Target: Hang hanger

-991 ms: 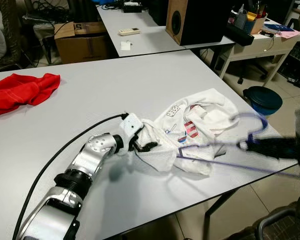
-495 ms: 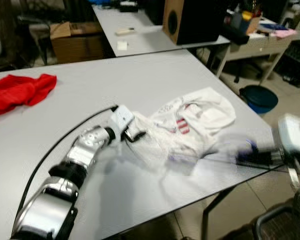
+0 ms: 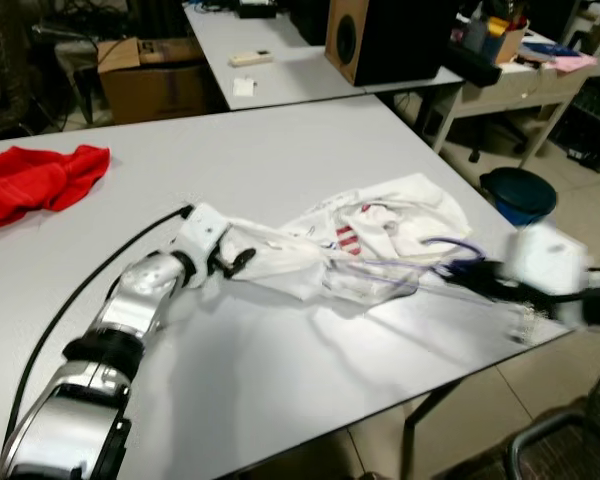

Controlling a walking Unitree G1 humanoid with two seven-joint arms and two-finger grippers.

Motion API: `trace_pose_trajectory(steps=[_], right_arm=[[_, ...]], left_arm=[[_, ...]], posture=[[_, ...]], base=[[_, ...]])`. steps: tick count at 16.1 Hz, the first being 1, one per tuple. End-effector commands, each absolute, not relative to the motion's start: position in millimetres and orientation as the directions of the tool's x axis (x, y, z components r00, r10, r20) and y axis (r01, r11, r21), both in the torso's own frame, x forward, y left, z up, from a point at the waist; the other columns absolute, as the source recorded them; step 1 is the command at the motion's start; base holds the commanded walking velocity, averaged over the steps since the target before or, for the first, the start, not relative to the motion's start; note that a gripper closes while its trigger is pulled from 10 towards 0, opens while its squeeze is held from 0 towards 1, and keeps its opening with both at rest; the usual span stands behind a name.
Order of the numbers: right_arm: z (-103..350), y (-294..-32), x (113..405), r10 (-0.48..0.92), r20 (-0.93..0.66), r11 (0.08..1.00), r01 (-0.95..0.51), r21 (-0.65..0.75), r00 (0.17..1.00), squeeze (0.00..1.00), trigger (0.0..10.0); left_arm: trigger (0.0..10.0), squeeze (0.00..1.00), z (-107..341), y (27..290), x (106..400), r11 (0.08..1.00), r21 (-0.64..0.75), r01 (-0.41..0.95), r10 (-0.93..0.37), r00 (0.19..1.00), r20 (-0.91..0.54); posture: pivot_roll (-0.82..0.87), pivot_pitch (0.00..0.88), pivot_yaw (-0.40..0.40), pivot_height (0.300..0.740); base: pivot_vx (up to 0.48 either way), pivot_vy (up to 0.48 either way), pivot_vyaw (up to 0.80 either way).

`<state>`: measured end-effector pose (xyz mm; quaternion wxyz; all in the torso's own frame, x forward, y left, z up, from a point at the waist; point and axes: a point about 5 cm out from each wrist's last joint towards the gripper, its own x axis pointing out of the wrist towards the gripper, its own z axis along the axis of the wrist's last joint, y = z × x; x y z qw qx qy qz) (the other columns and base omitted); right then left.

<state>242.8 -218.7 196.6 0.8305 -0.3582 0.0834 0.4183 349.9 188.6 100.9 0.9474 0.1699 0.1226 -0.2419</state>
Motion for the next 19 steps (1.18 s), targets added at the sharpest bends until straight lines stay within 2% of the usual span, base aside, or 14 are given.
trace_pose_trajectory(steps=[1, 2, 3, 4, 6, 8, 10, 11, 13, 15, 17, 18, 19], right_arm=[[193.7, -214.9, 252.1, 0.596, -0.344, 0.446, -0.656, -0.609, 0.726, 0.0, 10.0], [194.9, -210.5, 251.8, 0.622, -0.289, 0.475, -0.643, -0.6, 0.728, 0.0, 10.0], [197.2, -208.8, 248.3, 0.649, -0.274, 0.478, -0.661, -0.579, 0.71, 0.0, 10.0], [198.2, -208.5, 247.0, 0.658, -0.266, 0.484, -0.666, -0.568, 0.705, 0.0, 10.0], [193.5, -207.7, 240.3, 0.71, -0.279, 0.447, -0.719, -0.531, 0.647, 0.0, 10.0], [192.6, -206.4, 239.8, 0.706, -0.269, 0.454, -0.71, -0.538, 0.655, 0.0, 10.0], [199.7, -205.0, 238.0, 0.706, -0.248, 0.482, -0.707, -0.517, 0.663, 0.0, 10.0], [198.8, -206.2, 237.6, 0.702, -0.261, 0.477, -0.71, -0.517, 0.662, 0.0, 10.0], [196.2, -207.9, 240.8, 0.693, -0.268, 0.48, -0.706, -0.521, 0.669, 0.0, 10.0], [195.5, -205.3, 243.3, 0.689, -0.262, 0.485, -0.698, -0.526, 0.676, 0.0, 10.0], [193.0, -207.9, 247.4, 0.662, -0.28, 0.499, -0.687, -0.527, 0.696, 0.0, 10.0], [196.7, -203.7, 247.5, 0.683, -0.252, 0.504, -0.692, -0.517, 0.686, 0.0, 10.0], [200.2, -197.5, 249.2, 0.693, -0.214, 0.52, -0.683, -0.513, 0.688, 0.0, 10.0]], left_arm=[[10.0, 0.0, 125.5, 178.1, 357.2, 0.852, 0.172, 0.495, -0.467, 0.866, -0.177], [10.0, 1.0, 141.9, 160.0, 356.1, 0.798, 0.086, 0.596, -0.589, 0.803, -0.092], [10.0, 1.0, 152.5, 145.3, 351.1, 0.715, 0.062, 0.697, -0.694, 0.717, -0.061], [10.0, 1.0, 155.9, 140.3, 348.3, 0.679, 0.059, 0.731, -0.729, 0.682, -0.056], [10.0, 1.0, 162.0, 123.8, 340.7, 0.553, 0.081, 0.829, -0.825, 0.559, -0.082], [10.0, 1.0, 165.2, 119.9, 339.1, 0.528, 0.088, 0.845, -0.84, 0.535, -0.088], [10.0, 1.0, 177.6, 117.8, 333.8, 0.439, 0.124, 0.89, -0.886, 0.451, -0.104], [10.0, 1.0, 177.8, 119.3, 333.3, 0.435, 0.134, 0.891, -0.886, 0.45, -0.115], [10.0, 1.0, 164.3, 135.2, 328.1, 0.443, 0.187, 0.877, -0.848, 0.478, -0.23], [10.0, 1.0, 157.7, 142.4, 327.8, 0.476, 0.202, 0.856, -0.82, 0.515, -0.251], [10.0, 1.0, 158.3, 150.1, 337.9, 0.597, 0.235, 0.767, -0.733, 0.641, -0.227], [10.0, 0.18, 162.4, 151.2, 339.7, 0.618, 0.224, 0.754, -0.728, 0.656, -0.198], [10.0, 0.0, 160.9, 155.8, 338.7, 0.617, 0.21, 0.759, -0.732, 0.65, -0.201]], posture=[[-0.03, 0.0, -0.027, 0.74], [-0.03, 0.0, -0.025, 0.74], [-0.04, 0.0, -0.022, 0.74], [-0.04, 0.0, -0.021, 0.74], [-0.06, 0.0, 0.01, 0.74], [-0.08, 0.0, 0.037, 0.74], [-0.08, 0.0, 0.012, 0.74], [-0.08, 0.0, 0.011, 0.74], [-0.07, 0.0, 0.031, 0.74], [-0.08, 0.0, 0.044, 0.74], [-0.07, 0.0, 0.06, 0.74], [-0.07, 0.0, 0.069, 0.74], [-0.06, 0.0, 0.076, 0.74]], base=[[0.0, 0.0, 0.0], [0.0, 0.0, 0.0], [0.0, 0.0, 0.0], [0.0, 0.0, 0.0], [0.0, 0.0, 0.0], [0.0, 0.0, 0.0], [0.0, 0.0, 0.0], [0.0, 0.0, 0.0], [0.0, 0.0, 0.0], [0.0, 0.0, 0.0], [0.0, 0.0, 0.0], [0.0, 0.0, 0.0], [0.0, 0.0, 0.0]])
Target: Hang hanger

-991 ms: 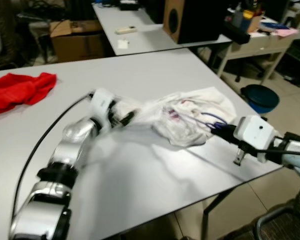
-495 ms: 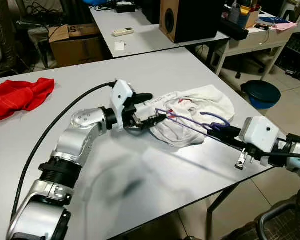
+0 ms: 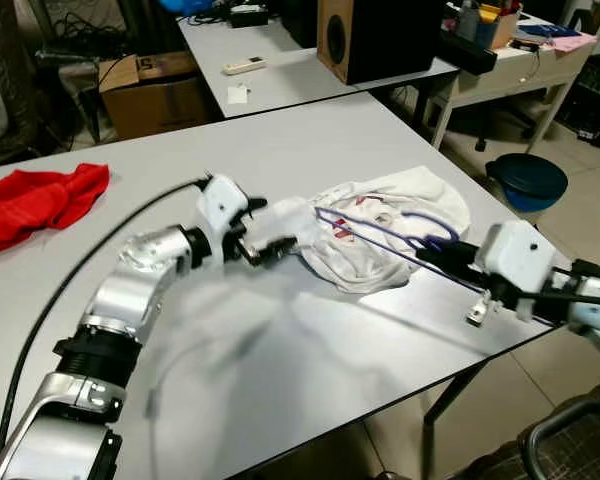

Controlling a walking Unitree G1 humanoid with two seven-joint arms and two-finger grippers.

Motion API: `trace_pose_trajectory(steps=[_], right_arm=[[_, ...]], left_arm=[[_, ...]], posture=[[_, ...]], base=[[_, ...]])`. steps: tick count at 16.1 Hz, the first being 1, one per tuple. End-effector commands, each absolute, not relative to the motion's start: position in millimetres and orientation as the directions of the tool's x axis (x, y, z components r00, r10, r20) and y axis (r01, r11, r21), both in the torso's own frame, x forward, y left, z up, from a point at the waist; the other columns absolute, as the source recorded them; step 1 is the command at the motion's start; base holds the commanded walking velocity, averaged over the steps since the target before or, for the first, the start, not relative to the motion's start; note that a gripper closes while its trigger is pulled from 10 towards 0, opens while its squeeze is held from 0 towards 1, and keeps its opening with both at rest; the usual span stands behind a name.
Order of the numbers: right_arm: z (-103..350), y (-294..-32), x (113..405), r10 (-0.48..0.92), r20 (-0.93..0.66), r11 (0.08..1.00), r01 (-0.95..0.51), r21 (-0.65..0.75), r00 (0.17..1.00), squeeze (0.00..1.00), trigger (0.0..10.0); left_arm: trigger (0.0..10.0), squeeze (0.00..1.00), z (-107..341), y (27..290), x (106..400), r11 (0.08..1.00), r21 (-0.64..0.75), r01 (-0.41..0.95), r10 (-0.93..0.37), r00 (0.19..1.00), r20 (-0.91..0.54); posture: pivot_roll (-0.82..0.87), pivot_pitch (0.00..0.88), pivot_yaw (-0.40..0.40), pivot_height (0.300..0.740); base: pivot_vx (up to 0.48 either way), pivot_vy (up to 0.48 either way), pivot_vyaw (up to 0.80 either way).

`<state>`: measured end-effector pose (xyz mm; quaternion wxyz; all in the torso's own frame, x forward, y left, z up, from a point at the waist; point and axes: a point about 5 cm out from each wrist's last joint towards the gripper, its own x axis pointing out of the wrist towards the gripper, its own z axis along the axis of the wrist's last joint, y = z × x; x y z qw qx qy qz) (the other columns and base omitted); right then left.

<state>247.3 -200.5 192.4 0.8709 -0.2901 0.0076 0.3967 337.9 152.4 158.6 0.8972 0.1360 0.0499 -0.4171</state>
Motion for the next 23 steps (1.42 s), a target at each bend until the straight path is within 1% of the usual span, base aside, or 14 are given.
trace_pose_trajectory(steps=[1, 2, 4, 6, 8, 9, 10, 11, 13, 16, 19, 23], right_arm=[[201.8, -196.4, 248.7, 0.702, -0.203, 0.523, -0.687, -0.504, 0.683, 0.0, 10.0], [207.2, -191.0, 243.6, 0.743, -0.145, 0.554, -0.722, -0.414, 0.653, 0.0, 10.0], [211.0, -189.4, 243.4, 0.753, -0.12, 0.559, -0.726, -0.4, 0.647, 0.0, 10.0], [215.1, -186.1, 244.4, 0.762, -0.097, 0.562, -0.729, -0.391, 0.64, 0.0, 10.0], [217.3, -182.0, 244.7, 0.774, -0.091, 0.553, -0.74, -0.382, 0.626, 0.0, 10.0], [217.1, -181.3, 244.2, 0.777, -0.095, 0.549, -0.744, -0.382, 0.622, 0.0, 10.0], [215.8, -181.3, 243.7, 0.778, -0.102, 0.546, -0.747, -0.379, 0.621, 0.0, 10.0], [213.5, -181.4, 242.8, 0.777, -0.113, 0.543, -0.751, -0.376, 0.619, 0.0, 10.0], [209.2, -182.6, 242.2, 0.776, -0.138, 0.535, -0.758, -0.372, 0.615, 0.0, 10.0], [206.1, -184.3, 243.1, 0.77, -0.164, 0.529, -0.76, -0.379, 0.617, 0.0, 10.0], [206.1, -186.1, 244.2, 0.765, -0.172, 0.527, -0.757, -0.386, 0.621, 0.0, 10.0], [207.8, -185.8, 244.5, 0.768, -0.169, 0.522, -0.757, -0.393, 0.617, 0.0, 10.0]], left_arm=[[10.0, 0.0, 158.5, 153.1, 337.9, 0.61, 0.207, 0.765, -0.737, 0.644, -0.206], [10.0, 0.0, 152.4, 141.9, 341.1, 0.659, 0.176, 0.731, -0.71, 0.682, -0.174], [10.0, 0.0, 147.7, 131.8, 340.6, 0.677, 0.148, 0.721, -0.705, 0.693, -0.15], [10.0, 0.0, 142.2, 130.6, 341.1, 0.69, 0.183, 0.701, -0.68, 0.714, -0.169], [10.0, 0.0, 138.7, 137.6, 345.2, 0.729, 0.261, 0.633, -0.604, 0.774, -0.189], [8.8, 0.0, 140.7, 140.7, 346.4, 0.754, 0.25, 0.607, -0.583, 0.794, -0.172], [1.3, 0.0, 143.3, 143.7, 344.9, 0.755, 0.244, 0.608, -0.589, 0.793, -0.153], [0.0, 0.0, 146.4, 148.1, 342.0, 0.758, 0.236, 0.608, -0.596, 0.793, -0.127], [0.0, 0.0, 150.1, 150.5, 334.1, 0.737, 0.236, 0.633, -0.629, 0.77, -0.103], [0.0, 0.0, 147.9, 153.3, 328.1, 0.709, 0.252, 0.659, -0.654, 0.748, -0.114], [0.0, 0.0, 150.3, 156.7, 326.9, 0.709, 0.246, 0.661, -0.658, 0.745, -0.108], [0.0, 0.0, 153.5, 154.1, 329.1, 0.709, 0.22, 0.67, -0.668, 0.738, -0.097]], posture=[[-0.05, 0.0, 0.076, 0.74], [-0.05, 0.0, 0.075, 0.74], [-0.05, 0.0, 0.084, 0.74], [-0.05, 0.0, 0.088, 0.74], [-0.04, 0.0, 0.088, 0.74], [-0.04, 0.0, 0.086, 0.74], [-0.04, 0.0, 0.083, 0.74], [-0.03, 0.0, 0.079, 0.74], [-0.02, 0.0, 0.07, 0.74], [-0.02, 0.0, 0.066, 0.74], [-0.01, 0.0, 0.065, 0.74], [-0.02, 0.0, 0.07, 0.74]], base=[[0.0, 0.0, 0.0], [0.0, 0.0, 0.0], [0.0, 0.0, 0.0], [0.0, 0.0, 0.0], [0.0, 0.0, 0.0], [0.0, 0.0, 0.0], [0.0, 0.0, 0.0], [0.0, 0.0, 0.0], [0.0, 0.0, 0.0], [0.0, 0.0, 0.0], [0.0, 0.0, 0.0], [0.0, 0.0, 0.0]])
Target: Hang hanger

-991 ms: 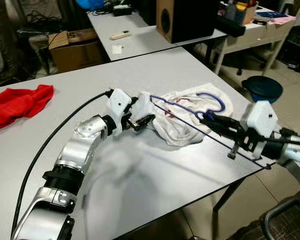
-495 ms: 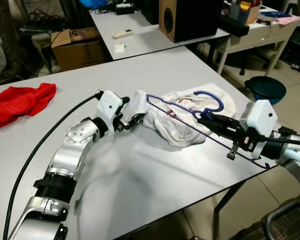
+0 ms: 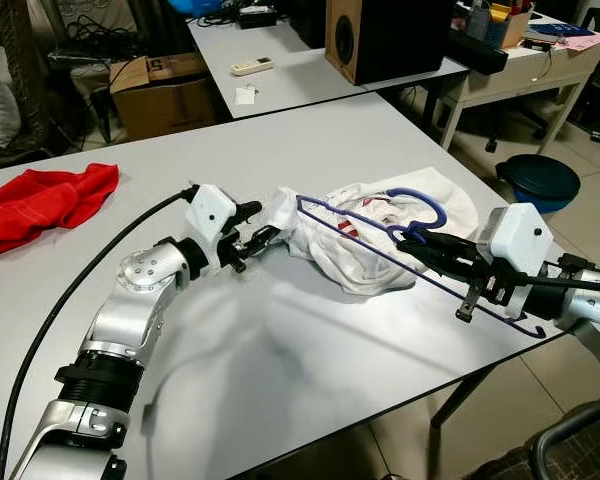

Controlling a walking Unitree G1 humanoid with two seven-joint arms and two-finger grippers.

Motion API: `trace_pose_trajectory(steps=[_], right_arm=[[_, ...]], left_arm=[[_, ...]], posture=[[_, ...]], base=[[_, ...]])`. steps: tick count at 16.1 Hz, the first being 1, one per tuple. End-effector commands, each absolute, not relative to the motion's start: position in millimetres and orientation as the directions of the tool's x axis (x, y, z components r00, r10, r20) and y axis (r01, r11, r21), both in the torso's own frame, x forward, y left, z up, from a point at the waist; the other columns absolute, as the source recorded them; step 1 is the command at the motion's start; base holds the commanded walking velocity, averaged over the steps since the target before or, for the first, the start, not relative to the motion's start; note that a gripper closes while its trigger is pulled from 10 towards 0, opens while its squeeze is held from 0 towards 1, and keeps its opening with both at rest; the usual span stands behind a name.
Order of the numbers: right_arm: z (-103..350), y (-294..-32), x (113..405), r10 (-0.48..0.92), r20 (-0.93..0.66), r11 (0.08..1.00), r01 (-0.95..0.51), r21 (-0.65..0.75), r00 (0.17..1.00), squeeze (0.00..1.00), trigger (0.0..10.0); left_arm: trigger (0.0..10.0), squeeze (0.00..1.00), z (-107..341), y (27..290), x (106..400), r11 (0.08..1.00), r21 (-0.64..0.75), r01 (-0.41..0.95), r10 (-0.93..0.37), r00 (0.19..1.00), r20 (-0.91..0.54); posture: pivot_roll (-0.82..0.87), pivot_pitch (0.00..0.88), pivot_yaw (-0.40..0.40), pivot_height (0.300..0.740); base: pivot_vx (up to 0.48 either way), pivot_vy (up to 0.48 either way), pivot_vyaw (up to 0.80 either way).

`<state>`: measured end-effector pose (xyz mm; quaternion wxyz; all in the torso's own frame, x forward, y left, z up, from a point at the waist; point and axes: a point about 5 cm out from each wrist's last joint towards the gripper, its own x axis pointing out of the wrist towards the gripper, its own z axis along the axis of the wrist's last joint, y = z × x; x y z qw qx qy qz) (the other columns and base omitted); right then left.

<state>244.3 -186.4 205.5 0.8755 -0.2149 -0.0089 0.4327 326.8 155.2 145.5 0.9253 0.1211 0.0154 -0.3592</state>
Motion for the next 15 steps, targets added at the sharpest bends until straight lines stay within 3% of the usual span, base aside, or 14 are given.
trace_pose_trajectory(steps=[1, 7, 10, 15], right_arm=[[208.0, -185.6, 244.5, 0.769, -0.168, 0.521, -0.757, -0.393, 0.617, 0.0, 10.0], [210.6, -182.0, 244.4, 0.779, -0.153, 0.516, -0.761, -0.393, 0.608, 0.0, 10.0], [210.6, -181.3, 244.5, 0.781, -0.151, 0.516, -0.762, -0.392, 0.606, 0.0, 10.0], [208.7, -181.1, 244.4, 0.78, -0.152, 0.518, -0.763, -0.388, 0.607, 0.0, 10.0]], left_arm=[[0.0, 0.0, 152.2, 153.1, 329.5, 0.709, 0.22, 0.67, -0.666, 0.739, -0.103], [0.0, 0.0, 143.2, 154.3, 338.5, 0.753, 0.265, 0.602, -0.584, 0.797, -0.153], [0.0, 0.0, 153.3, 158.0, 346.8, 0.795, 0.268, 0.544, -0.537, 0.837, -0.105], [0.0, 0.0, 161.9, 156.8, 348.6, 0.801, 0.22, 0.557, -0.561, 0.826, -0.05]], posture=[[-0.02, 0.0, 0.07, 0.74], [-0.02, 0.0, 0.073, 0.74], [-0.02, 0.0, 0.076, 0.74], [-0.02, 0.0, 0.083, 0.74]], base=[[0.0, 0.0, 0.0], [0.0, 0.0, 0.0], [0.0, 0.0, 0.0], [0.0, 0.0, 0.0]])
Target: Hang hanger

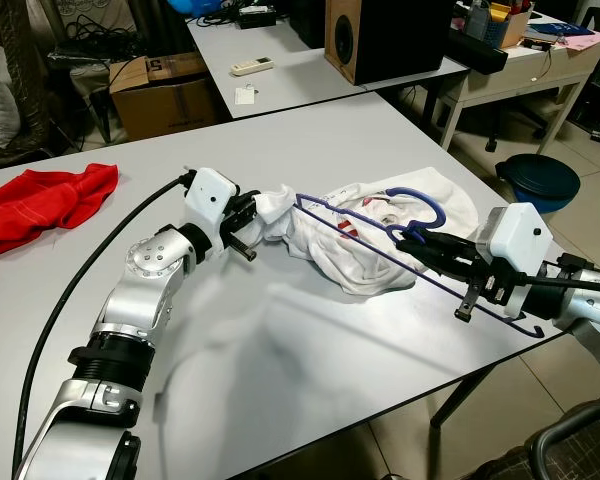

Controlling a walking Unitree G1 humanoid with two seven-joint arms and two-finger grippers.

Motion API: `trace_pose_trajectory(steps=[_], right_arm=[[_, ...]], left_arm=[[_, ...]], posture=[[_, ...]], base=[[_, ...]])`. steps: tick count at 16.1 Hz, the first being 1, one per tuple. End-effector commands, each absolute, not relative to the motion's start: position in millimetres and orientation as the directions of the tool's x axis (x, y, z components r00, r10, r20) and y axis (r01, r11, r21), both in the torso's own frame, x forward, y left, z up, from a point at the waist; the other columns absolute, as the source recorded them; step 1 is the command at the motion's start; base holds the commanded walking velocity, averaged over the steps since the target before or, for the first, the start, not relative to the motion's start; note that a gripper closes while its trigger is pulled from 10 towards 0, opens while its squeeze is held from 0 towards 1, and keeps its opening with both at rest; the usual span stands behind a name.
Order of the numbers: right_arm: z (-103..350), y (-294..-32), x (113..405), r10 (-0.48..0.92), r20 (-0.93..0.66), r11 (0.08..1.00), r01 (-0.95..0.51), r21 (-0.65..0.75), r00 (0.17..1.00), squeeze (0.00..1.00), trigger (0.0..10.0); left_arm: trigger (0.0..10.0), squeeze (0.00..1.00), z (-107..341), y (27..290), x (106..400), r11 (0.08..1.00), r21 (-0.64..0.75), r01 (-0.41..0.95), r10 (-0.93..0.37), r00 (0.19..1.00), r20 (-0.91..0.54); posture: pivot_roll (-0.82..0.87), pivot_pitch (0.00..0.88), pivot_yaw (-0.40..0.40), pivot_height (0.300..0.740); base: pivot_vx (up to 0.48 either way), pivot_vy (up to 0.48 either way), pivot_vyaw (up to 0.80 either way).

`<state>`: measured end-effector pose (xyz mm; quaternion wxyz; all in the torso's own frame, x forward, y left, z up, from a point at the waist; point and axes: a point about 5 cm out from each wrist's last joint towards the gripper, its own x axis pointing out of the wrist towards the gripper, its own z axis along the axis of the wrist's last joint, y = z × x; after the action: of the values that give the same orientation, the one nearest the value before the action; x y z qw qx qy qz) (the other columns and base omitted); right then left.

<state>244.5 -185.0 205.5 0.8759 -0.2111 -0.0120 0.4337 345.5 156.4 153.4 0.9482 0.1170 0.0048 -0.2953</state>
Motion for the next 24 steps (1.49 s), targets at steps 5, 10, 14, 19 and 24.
trace_pose_trajectory(steps=[5, 10, 14, 19, 24], right_arm=[[183.6, -185.8, 235.5, 0.764, -0.346, 0.441, -0.832, -0.337, 0.545, 0.0, 10.0], [190.3, -187.8, 229.0, 0.781, -0.314, 0.452, -0.835, -0.314, 0.541, 0.0, 10.0], [210.7, -217.7, 203.3, 0.752, -0.348, 0.47, -0.826, -0.311, 0.559, 0.0, 10.0], [225.2, -240.5, 211.1, 0.62, -0.313, 0.604, -0.693, -0.395, 0.719, 0.0, 10.0], [209.7, -219.9, 217.0, 0.653, -0.329, 0.576, -0.729, -0.368, 0.682, 0.0, 10.0]], left_arm=[[0.0, 0.0, 205.7, 149.0, 354.6, 0.771, 0.059, 0.634, -0.635, 0.761, 0.133], [0.0, 0.0, 205.3, 154.9, 365.3, 0.823, 0.153, 0.547, -0.562, 0.824, 0.074], [0.0, 0.0, 174.2, 182.5, 363.9, 0.859, 0.251, 0.447, -0.444, 0.893, -0.074], [0.0, 0.0, 149.8, 154.4, 353.3, 0.815, 0.07, 0.576, -0.573, 0.818, -0.06], [0.0, 0.0, 186.1, 130.7, 347.3, 0.694, -0.163, 0.702, -0.675, 0.712, 0.193]], posture=[[-0.02, 0.0, 0.089, 0.74], [-0.02, 0.0, 0.099, 0.74], [-0.03, 0.0, 0.114, 0.74], [-0.05, 0.0, 0.118, 0.74], [-0.04, 0.0, 0.103, 0.74]], base=[[0.0, 0.0, 0.0], [0.0, 0.0, 0.0], [0.0, 0.0, 0.0], [0.0, 0.0, 0.0], [0.0, 0.0, 0.0]])
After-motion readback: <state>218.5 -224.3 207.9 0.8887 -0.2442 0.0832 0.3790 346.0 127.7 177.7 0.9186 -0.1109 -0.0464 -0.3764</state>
